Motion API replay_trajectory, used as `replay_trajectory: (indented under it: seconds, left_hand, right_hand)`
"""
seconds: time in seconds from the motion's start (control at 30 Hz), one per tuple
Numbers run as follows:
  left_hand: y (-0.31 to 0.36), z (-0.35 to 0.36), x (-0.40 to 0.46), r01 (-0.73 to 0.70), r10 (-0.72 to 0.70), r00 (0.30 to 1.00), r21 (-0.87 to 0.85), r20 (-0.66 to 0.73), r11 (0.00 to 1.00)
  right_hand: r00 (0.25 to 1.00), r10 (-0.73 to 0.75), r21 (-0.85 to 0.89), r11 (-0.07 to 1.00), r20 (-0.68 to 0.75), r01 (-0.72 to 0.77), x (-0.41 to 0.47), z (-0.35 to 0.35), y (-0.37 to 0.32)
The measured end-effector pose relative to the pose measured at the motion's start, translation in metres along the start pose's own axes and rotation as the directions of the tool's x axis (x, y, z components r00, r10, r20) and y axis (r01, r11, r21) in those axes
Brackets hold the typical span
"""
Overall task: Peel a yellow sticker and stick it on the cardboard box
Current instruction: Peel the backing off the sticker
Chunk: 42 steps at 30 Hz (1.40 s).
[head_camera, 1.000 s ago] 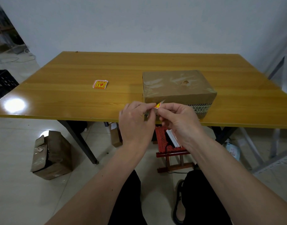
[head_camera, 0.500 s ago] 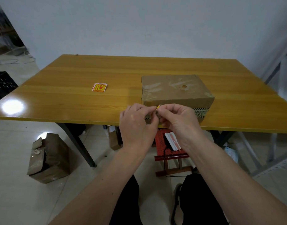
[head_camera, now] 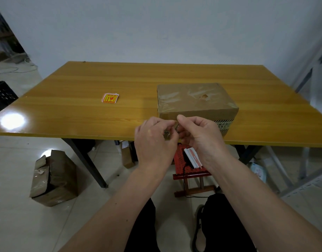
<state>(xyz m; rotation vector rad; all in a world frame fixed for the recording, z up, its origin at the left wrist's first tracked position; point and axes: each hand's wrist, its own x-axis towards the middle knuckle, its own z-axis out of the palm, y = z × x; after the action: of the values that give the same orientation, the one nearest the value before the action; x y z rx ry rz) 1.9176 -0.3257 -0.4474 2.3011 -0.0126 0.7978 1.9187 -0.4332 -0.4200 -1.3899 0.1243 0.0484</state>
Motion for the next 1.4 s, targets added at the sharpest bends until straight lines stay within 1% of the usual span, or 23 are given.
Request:
replay_trajectory:
  seconds: [0.1,0.3,0.43,0.57,0.67,0.73,0.83,0.97,1.07,1.23,1.4]
  left_hand:
    - [0.000,0.000,-0.001,-0.013,0.013,1.000,0.002,-0.004,1.000]
    - [-0.001,-0.001,-0.001,0.029,-0.029,1.000,-0.056,0.011,0.998]
    - [0.003,-0.003,0.000,0.054,-0.049,0.998,-0.120,0.051,0.991]
    - [0.003,-0.003,0.000,0.055,-0.048,0.998,-0.143,0.050,0.988]
    - [0.003,-0.003,-0.002,0.060,-0.052,0.997,-0.188,0.049,0.980]
    - [0.004,-0.004,-0.002,0.086,-0.070,0.995,-0.231,0.077,0.969]
    - [0.005,-0.006,-0.001,0.179,-0.134,0.980,-0.367,0.146,0.913]
    - [0.005,-0.008,0.002,0.365,-0.261,0.928,-0.507,0.265,0.781]
    - [0.007,-0.009,0.003,0.402,-0.269,0.912,-0.537,0.311,0.742]
    - [0.008,-0.012,0.005,0.461,-0.291,0.884,-0.575,0.367,0.676]
    - [0.009,-0.012,0.005,0.481,-0.334,0.876,-0.585,0.348,0.653]
  right_hand:
    - [1.000,-0.004,-0.014,1.000,-0.012,0.004,0.000,0.000,0.001]
    - [1.000,-0.015,0.010,1.000,-0.010,0.015,0.000,0.001,0.002]
    - [0.999,-0.028,-0.018,0.999,0.015,0.029,0.001,0.000,0.002]
    - [0.999,-0.031,-0.033,0.999,0.024,0.032,0.002,0.000,0.002]
    - [0.999,-0.028,-0.019,0.999,0.035,0.029,0.001,0.000,0.001]
    - [0.999,-0.034,-0.007,0.999,0.040,0.034,0.001,-0.001,0.001]
    - [0.999,-0.050,-0.011,0.999,0.019,0.051,0.001,-0.001,0.000]
    - [0.997,-0.069,-0.097,0.993,-0.030,0.065,0.000,-0.002,-0.001]
    - [0.996,-0.074,-0.122,0.990,-0.057,0.067,-0.001,-0.001,-0.001]
    - [0.990,-0.126,-0.177,0.978,-0.064,0.113,0.000,-0.001,-0.002]
    - [0.979,-0.199,-0.226,0.957,-0.051,0.183,0.000,-0.001,0.002]
